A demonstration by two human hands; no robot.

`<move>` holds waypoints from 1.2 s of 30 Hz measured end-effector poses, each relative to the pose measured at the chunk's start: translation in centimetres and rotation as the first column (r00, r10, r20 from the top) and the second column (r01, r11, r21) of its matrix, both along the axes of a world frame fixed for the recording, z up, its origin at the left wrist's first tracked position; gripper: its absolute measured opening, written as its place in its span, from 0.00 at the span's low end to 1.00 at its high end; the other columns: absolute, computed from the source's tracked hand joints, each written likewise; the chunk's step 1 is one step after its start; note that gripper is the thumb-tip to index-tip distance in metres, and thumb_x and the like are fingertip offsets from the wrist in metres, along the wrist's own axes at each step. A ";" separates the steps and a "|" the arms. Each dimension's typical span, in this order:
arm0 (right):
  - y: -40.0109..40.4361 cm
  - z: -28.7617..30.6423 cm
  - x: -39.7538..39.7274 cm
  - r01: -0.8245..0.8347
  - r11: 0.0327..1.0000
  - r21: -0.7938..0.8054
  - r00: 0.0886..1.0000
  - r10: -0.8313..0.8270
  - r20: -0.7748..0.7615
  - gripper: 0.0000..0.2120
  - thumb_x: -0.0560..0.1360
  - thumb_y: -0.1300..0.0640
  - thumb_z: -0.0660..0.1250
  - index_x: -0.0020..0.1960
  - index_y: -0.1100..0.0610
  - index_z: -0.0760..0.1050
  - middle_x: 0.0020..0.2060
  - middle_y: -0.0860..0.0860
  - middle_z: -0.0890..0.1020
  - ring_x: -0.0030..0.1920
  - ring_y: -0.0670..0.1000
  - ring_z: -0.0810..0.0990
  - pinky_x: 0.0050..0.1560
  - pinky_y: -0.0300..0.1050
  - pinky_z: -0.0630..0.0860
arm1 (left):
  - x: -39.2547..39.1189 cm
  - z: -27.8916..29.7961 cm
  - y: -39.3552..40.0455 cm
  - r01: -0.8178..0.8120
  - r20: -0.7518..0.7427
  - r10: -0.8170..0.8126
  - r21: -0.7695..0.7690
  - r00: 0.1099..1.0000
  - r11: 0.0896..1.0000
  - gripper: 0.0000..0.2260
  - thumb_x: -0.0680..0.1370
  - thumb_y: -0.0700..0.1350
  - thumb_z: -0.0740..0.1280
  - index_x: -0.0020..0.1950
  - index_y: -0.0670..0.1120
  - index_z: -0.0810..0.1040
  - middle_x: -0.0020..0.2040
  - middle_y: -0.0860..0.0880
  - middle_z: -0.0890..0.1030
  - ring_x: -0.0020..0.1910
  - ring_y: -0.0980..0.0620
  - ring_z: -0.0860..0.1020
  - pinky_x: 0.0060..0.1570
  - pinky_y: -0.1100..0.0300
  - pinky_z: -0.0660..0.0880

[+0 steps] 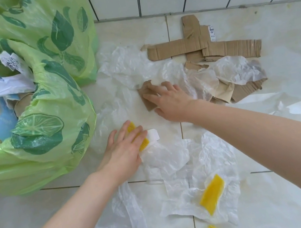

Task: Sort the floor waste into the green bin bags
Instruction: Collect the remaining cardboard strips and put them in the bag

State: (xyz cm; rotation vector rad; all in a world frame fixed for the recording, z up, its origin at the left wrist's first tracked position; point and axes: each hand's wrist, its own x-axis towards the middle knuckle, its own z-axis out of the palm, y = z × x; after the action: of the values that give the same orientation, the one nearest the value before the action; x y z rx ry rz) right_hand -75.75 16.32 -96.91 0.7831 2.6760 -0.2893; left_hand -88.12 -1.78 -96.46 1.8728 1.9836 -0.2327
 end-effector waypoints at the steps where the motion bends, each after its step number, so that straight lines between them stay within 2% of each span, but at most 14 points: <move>1: -0.1 0.0 0.1 0.021 1.000 -0.009 0.999 -0.021 -0.025 0.23 0.79 0.48 0.56 0.73 0.51 0.60 0.73 0.54 0.60 0.68 0.64 0.62 0.66 0.59 0.63 | -0.1 -0.2 0.0 0.003 -0.016 -0.003 -0.007 1.000 1.000 0.30 0.74 0.47 0.64 0.74 0.54 0.60 0.76 0.55 0.58 0.77 0.46 0.48 0.72 0.45 0.48; 3: -0.4 0.2 0.2 0.029 0.999 0.039 0.998 -0.027 -0.063 0.20 0.78 0.47 0.57 0.66 0.55 0.68 0.66 0.56 0.67 0.62 0.63 0.68 0.62 0.58 0.67 | -0.1 -0.3 0.0 0.016 -0.049 -0.016 0.009 0.999 1.000 0.28 0.71 0.53 0.68 0.70 0.53 0.66 0.71 0.52 0.66 0.73 0.42 0.56 0.70 0.41 0.51; 5: -0.9 0.1 0.5 0.005 0.997 0.078 0.998 0.000 -0.067 0.19 0.77 0.47 0.61 0.62 0.58 0.70 0.61 0.57 0.69 0.59 0.62 0.70 0.58 0.56 0.69 | 0.2 -0.3 0.5 0.040 -0.093 -0.037 0.034 0.995 0.999 0.27 0.70 0.57 0.69 0.66 0.50 0.71 0.66 0.49 0.70 0.70 0.42 0.60 0.69 0.41 0.53; 7: -1.5 -0.1 0.8 0.049 0.997 0.062 0.995 -0.043 -0.088 0.20 0.75 0.50 0.64 0.62 0.59 0.68 0.61 0.57 0.68 0.58 0.61 0.70 0.55 0.54 0.72 | 0.7 -0.2 1.3 0.028 -0.119 -0.023 0.040 0.993 0.999 0.26 0.71 0.58 0.67 0.65 0.49 0.70 0.64 0.49 0.70 0.69 0.43 0.61 0.69 0.43 0.50; 11: -2.3 -0.6 1.3 0.285 0.959 0.005 0.955 -0.283 -0.087 0.25 0.73 0.56 0.68 0.66 0.57 0.62 0.59 0.59 0.67 0.54 0.61 0.71 0.53 0.53 0.72 | 1.4 0.0 3.5 -0.003 -0.140 0.003 -0.003 0.990 1.000 0.29 0.70 0.60 0.67 0.66 0.49 0.66 0.60 0.50 0.70 0.67 0.45 0.63 0.69 0.42 0.48; 13: -2.5 -0.7 1.3 0.336 0.941 -0.033 0.940 -0.337 -0.058 0.27 0.73 0.61 0.67 0.67 0.56 0.59 0.57 0.60 0.67 0.53 0.61 0.70 0.51 0.52 0.71 | 1.5 0.4 4.7 -0.028 -0.122 0.022 -0.041 0.992 0.999 0.27 0.70 0.56 0.69 0.65 0.49 0.66 0.58 0.49 0.69 0.66 0.44 0.63 0.69 0.41 0.49; 16: -2.4 -0.1 1.8 0.393 0.912 -0.121 0.915 -0.401 -0.050 0.30 0.72 0.64 0.65 0.69 0.54 0.57 0.55 0.60 0.68 0.54 0.61 0.69 0.52 0.52 0.68 | 1.2 1.1 6.2 0.014 -0.112 -0.016 -0.024 0.994 1.000 0.18 0.71 0.46 0.68 0.59 0.49 0.71 0.55 0.48 0.70 0.64 0.44 0.63 0.69 0.41 0.50; 19: -2.2 0.5 3.1 0.315 0.939 -0.135 0.945 -0.324 -0.046 0.22 0.71 0.69 0.61 0.64 0.57 0.64 0.48 0.56 0.74 0.49 0.59 0.74 0.47 0.51 0.65 | 0.6 1.8 7.0 -0.090 -0.015 0.090 0.019 0.996 0.996 0.05 0.73 0.50 0.66 0.47 0.52 0.78 0.52 0.51 0.73 0.63 0.46 0.64 0.69 0.43 0.51; 22: -2.5 1.4 4.9 0.263 0.954 -0.144 0.952 -0.281 -0.123 0.03 0.75 0.62 0.60 0.48 0.59 0.69 0.42 0.54 0.72 0.41 0.57 0.74 0.40 0.47 0.65 | 0.4 2.6 7.5 -0.241 0.067 0.235 0.109 0.970 0.964 0.08 0.75 0.53 0.66 0.39 0.52 0.80 0.51 0.53 0.76 0.62 0.47 0.66 0.68 0.45 0.52; 26: -2.6 2.8 7.2 0.358 0.907 -0.223 0.891 -0.403 -0.210 0.10 0.74 0.59 0.59 0.36 0.55 0.62 0.37 0.52 0.70 0.37 0.56 0.71 0.34 0.47 0.66 | 0.1 3.5 8.1 -0.479 0.284 0.409 0.253 0.867 0.840 0.06 0.74 0.52 0.68 0.42 0.52 0.84 0.51 0.53 0.81 0.58 0.48 0.73 0.62 0.52 0.61; 29: -2.1 3.5 9.1 0.432 0.865 -0.253 0.840 -0.489 -0.237 0.12 0.73 0.58 0.59 0.33 0.52 0.60 0.36 0.52 0.71 0.38 0.56 0.72 0.36 0.51 0.71 | 0.2 3.9 8.7 -0.616 0.521 0.428 0.264 0.739 0.742 0.06 0.71 0.48 0.71 0.43 0.47 0.84 0.47 0.50 0.82 0.52 0.48 0.79 0.56 0.56 0.71; 31: -1.5 3.6 10.6 0.494 0.831 -0.255 0.798 -0.550 -0.247 0.10 0.74 0.57 0.60 0.35 0.55 0.63 0.36 0.53 0.72 0.37 0.56 0.72 0.35 0.50 0.70 | 0.5 4.4 9.3 -0.701 0.662 0.418 0.235 0.623 0.673 0.03 0.73 0.43 0.70 0.44 0.44 0.83 0.43 0.50 0.81 0.45 0.51 0.78 0.49 0.61 0.70; 34: -0.5 3.3 13.7 0.612 0.744 -0.267 0.708 -0.666 -0.233 0.08 0.73 0.58 0.60 0.36 0.59 0.66 0.33 0.54 0.73 0.35 0.56 0.71 0.30 0.48 0.64 | 1.8 5.0 10.6 -0.762 0.801 0.388 0.125 0.455 0.635 0.05 0.78 0.38 0.62 0.44 0.44 0.75 0.38 0.51 0.74 0.38 0.54 0.70 0.38 0.65 0.67; 36: 0.0 2.9 15.6 0.679 0.684 -0.265 0.650 -0.729 -0.215 0.06 0.73 0.59 0.60 0.39 0.61 0.70 0.34 0.56 0.75 0.37 0.58 0.73 0.32 0.48 0.66 | 3.4 5.1 11.3 -0.749 0.787 0.391 0.131 0.477 0.649 0.05 0.78 0.36 0.57 0.45 0.41 0.71 0.37 0.50 0.70 0.37 0.53 0.67 0.33 0.69 0.64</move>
State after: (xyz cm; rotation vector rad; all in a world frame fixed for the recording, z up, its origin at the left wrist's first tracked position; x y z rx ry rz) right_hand -60.12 16.37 -93.97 1.8528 2.4084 -0.8703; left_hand -84.75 9.56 -91.36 1.0267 2.0190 1.1175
